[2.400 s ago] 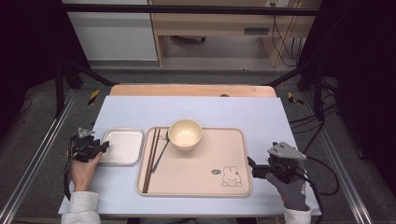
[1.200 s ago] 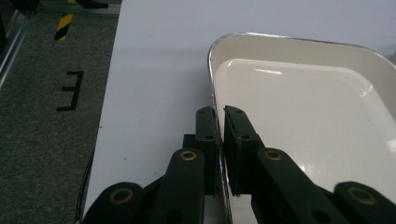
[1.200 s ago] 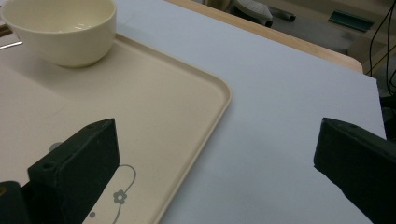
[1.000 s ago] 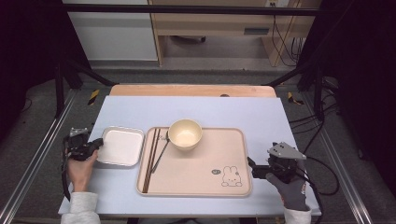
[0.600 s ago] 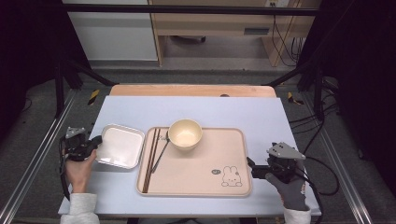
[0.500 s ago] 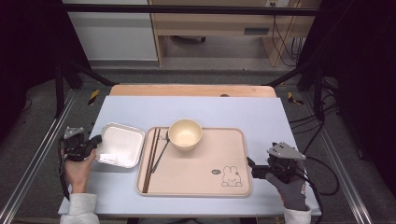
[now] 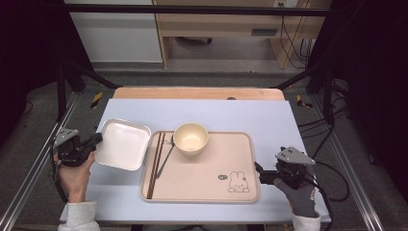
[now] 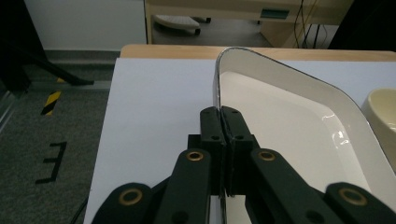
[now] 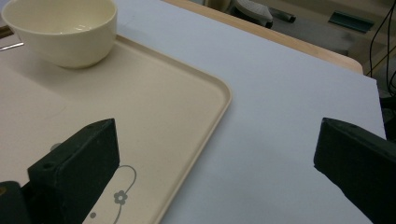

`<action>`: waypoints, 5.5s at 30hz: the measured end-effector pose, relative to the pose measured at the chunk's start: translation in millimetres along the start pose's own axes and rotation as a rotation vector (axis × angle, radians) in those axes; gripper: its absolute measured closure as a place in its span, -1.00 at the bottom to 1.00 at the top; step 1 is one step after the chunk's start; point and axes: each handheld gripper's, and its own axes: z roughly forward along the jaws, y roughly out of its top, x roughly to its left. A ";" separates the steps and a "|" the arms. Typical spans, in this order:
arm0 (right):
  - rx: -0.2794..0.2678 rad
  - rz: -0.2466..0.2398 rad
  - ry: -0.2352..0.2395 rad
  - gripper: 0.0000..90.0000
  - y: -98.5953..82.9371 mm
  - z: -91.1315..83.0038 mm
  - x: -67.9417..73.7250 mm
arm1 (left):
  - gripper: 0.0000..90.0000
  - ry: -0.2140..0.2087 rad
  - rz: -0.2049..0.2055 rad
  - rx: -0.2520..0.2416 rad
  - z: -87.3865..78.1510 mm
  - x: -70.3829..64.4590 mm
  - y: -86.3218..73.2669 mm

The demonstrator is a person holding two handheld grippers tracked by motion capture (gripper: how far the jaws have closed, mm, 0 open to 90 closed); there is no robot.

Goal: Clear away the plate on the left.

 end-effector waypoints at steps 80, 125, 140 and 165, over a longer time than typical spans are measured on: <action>-0.010 0.000 0.008 -0.99 0.2 -2.5 -1.2 | 0.98 -0.300 0.383 0.006 24.1 -184.9 4.0; -0.009 -0.002 0.012 -0.99 -0.1 -1.9 -0.7 | 0.98 -0.383 0.367 0.104 86.4 -270.0 -33.4; -0.005 -0.002 0.014 -0.99 0.0 -1.6 -0.4 | 0.97 -0.369 0.364 0.176 104.8 -276.7 -40.5; -0.004 -0.004 0.013 -0.99 -0.2 -1.4 -0.5 | 0.80 -0.318 0.419 0.331 129.4 -275.8 -63.4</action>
